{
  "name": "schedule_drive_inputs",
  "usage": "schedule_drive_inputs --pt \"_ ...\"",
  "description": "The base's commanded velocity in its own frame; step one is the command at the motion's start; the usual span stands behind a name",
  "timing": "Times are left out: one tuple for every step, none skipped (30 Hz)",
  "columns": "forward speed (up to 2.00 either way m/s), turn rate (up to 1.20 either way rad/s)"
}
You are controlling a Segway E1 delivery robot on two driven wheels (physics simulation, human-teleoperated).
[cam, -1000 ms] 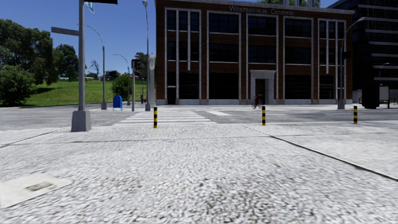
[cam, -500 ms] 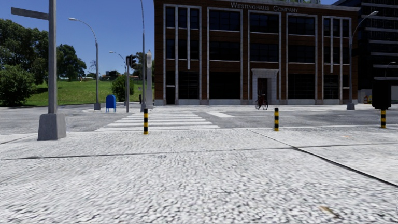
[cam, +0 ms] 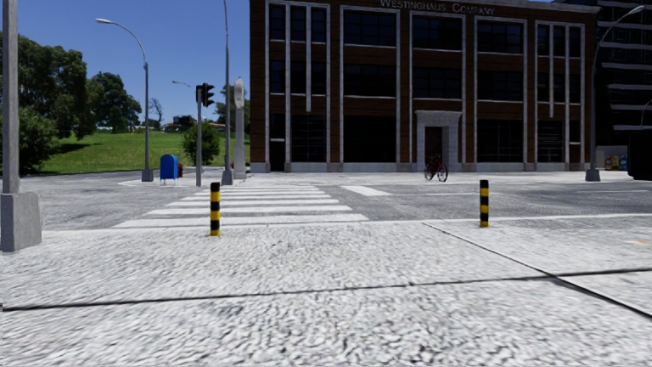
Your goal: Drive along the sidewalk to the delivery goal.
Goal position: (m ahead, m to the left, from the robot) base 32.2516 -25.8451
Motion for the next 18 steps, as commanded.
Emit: schedule_drive_inputs --pt "2.00 0.00" --pt "2.00 0.00" --pt "2.00 0.00" --pt "2.00 0.00" --pt "2.00 0.00" --pt "2.00 0.00" --pt "2.00 0.00" --pt "2.00 0.00" --pt "2.00 0.00" --pt "2.00 0.00" --pt "2.00 0.00" --pt "2.00 0.00" --pt "2.00 0.00" --pt "2.00 0.00" --pt "2.00 0.00" --pt "2.00 0.00" --pt "2.00 0.00" --pt "2.00 0.00"
